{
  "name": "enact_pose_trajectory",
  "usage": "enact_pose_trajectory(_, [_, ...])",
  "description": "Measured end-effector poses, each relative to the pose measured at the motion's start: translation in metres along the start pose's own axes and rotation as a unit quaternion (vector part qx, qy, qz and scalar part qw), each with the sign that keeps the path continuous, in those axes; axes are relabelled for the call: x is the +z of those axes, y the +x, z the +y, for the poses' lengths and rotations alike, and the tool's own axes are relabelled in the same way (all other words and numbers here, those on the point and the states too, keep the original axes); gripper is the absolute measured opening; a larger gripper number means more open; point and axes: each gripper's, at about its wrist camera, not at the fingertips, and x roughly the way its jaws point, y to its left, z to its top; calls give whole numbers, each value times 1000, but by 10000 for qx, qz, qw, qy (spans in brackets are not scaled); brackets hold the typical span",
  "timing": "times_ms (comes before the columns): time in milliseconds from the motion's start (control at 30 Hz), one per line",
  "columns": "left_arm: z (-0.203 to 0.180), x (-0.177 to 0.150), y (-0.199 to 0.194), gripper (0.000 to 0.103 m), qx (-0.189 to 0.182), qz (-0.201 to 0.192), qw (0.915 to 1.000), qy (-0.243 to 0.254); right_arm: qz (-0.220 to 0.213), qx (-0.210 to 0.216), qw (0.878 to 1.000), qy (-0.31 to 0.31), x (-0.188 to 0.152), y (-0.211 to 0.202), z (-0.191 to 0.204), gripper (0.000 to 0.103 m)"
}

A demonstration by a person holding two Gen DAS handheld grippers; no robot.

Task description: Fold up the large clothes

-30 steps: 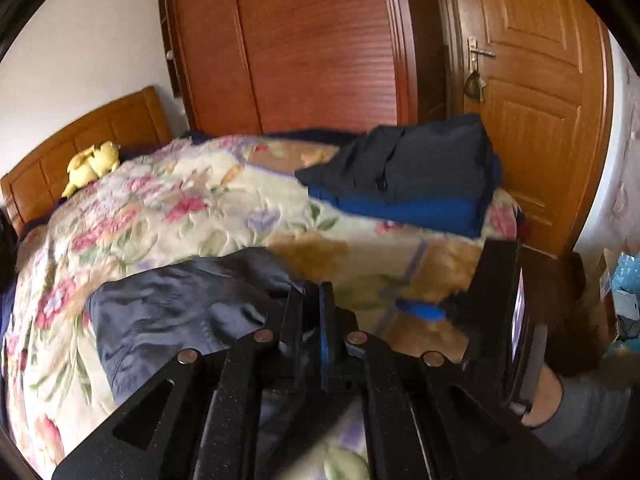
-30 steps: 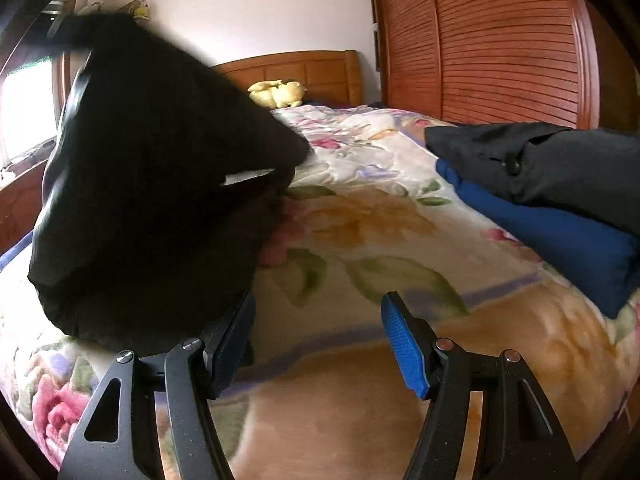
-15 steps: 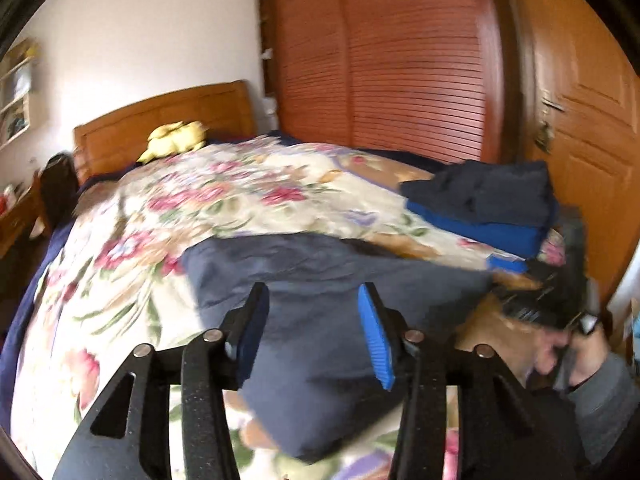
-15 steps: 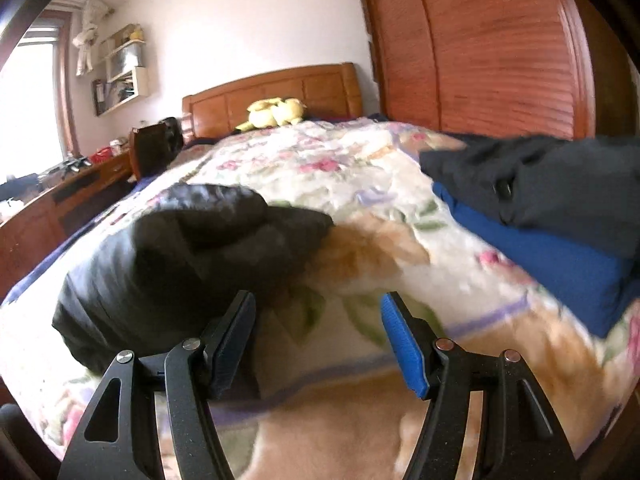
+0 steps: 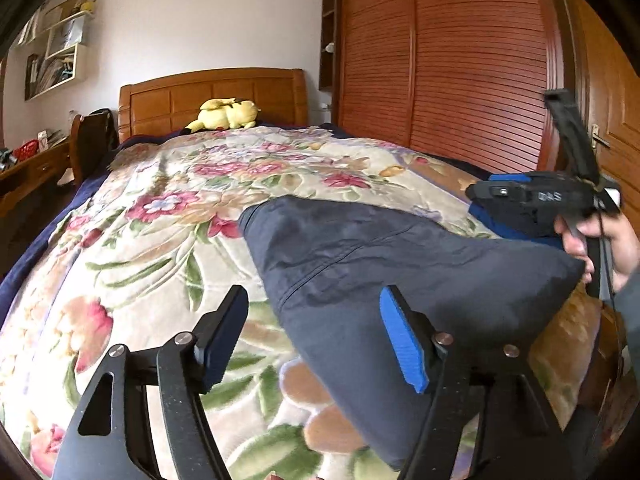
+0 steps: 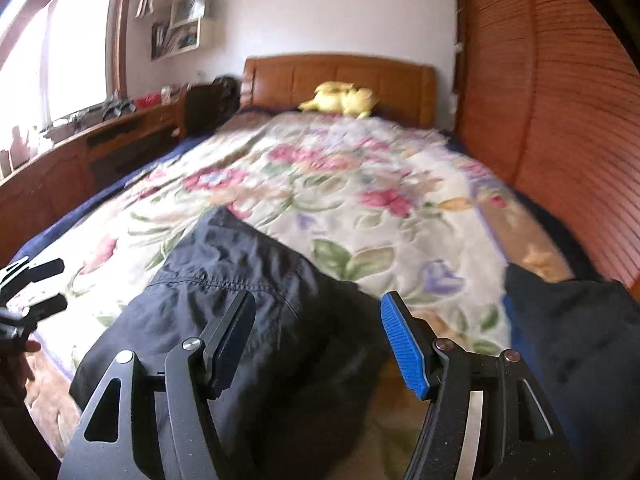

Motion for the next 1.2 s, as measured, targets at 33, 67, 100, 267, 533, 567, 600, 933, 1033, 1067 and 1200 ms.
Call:
enact_pose_trajectory(33, [2, -2, 2, 71, 25, -5, 10000, 3, 109, 16, 9999, -20, 3, 10, -1, 67])
enact_pose_trajectory(67, [5, -5, 4, 72, 56, -12, 10000, 14, 210, 33, 9998, -35, 6, 21, -3, 67])
enact_pose_trajectory(100, [8, -8, 6, 72, 76, -18, 10000, 11, 328, 40, 9994, -50, 8, 32, -6, 67])
enact_pose_trajectory(267, [17, -20, 13, 74, 52, 47, 10000, -19, 811, 207, 9964, 144, 22, 77, -17, 67])
enact_pose_trajectory(533, [20, -31, 17, 75, 11, 187, 9998, 17, 1457, 460, 9878, 286, 29, 121, -17, 67])
enact_pose_trajectory(567, [20, -32, 18, 75, 9, 205, 9998, 27, 1518, 501, 9866, 319, 27, 128, -17, 67])
enact_pose_trajectory(600, [20, -33, 19, 75, 7, 220, 9998, 40, 1550, 533, 9858, 362, 26, 131, -18, 67])
enact_pose_trajectory(933, [29, -36, 18, 77, -6, 254, 9996, -92, 1600, 903, 9829, -110, 24, 129, 3, 11])
enact_pose_trajectory(1033, [31, -36, 17, 78, -2, 243, 9996, -114, 1260, 512, 9886, -638, 31, 108, 25, 7])
enact_pose_trajectory(1067, [31, -36, 16, 78, -8, 232, 9997, -122, 1087, 402, 9907, -714, 35, 98, 29, 7])
enact_pose_trajectory(1200, [31, -35, 12, 78, -29, 185, 9998, -119, 276, -62, 9960, -851, 61, 44, 33, 6])
